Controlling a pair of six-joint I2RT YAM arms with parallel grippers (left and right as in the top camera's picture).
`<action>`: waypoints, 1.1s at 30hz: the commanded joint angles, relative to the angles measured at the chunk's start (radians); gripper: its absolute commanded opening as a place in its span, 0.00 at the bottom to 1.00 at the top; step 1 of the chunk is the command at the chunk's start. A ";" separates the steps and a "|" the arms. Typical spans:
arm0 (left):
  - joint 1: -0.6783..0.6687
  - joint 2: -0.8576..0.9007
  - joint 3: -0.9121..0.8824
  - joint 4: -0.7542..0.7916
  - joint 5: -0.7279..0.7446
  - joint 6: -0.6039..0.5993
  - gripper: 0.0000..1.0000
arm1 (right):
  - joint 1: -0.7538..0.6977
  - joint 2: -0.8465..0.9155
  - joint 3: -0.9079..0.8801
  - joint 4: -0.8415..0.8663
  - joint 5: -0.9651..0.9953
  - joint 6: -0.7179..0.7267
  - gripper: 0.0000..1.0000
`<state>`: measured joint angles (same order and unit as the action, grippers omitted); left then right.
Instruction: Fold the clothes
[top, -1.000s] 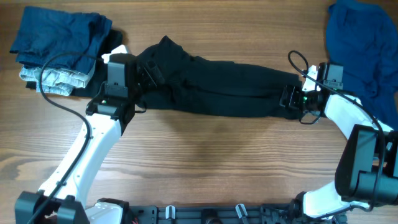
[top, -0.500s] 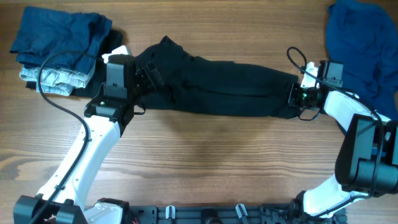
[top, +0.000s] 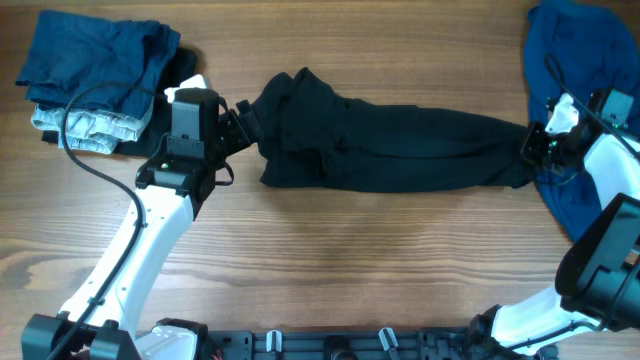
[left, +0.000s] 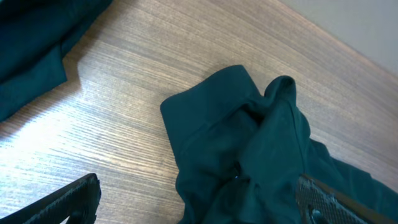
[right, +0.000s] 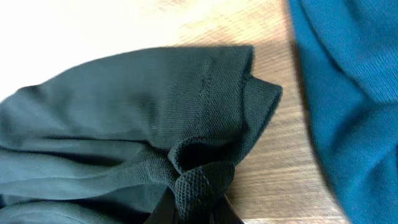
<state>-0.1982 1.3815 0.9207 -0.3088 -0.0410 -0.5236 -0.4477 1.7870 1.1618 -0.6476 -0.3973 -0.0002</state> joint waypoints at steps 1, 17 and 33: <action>-0.002 -0.013 0.009 -0.003 -0.021 0.023 1.00 | 0.085 -0.031 0.053 -0.042 -0.089 -0.043 0.04; -0.002 -0.013 0.009 -0.003 -0.021 0.072 1.00 | 0.531 -0.009 0.056 0.072 -0.055 0.058 0.04; -0.002 -0.012 0.009 -0.003 -0.022 0.072 0.99 | 0.595 0.011 0.056 0.142 -0.164 0.097 0.64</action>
<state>-0.1982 1.3819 0.9207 -0.3122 -0.0483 -0.4717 0.1406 1.7847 1.2003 -0.4889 -0.5262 0.1013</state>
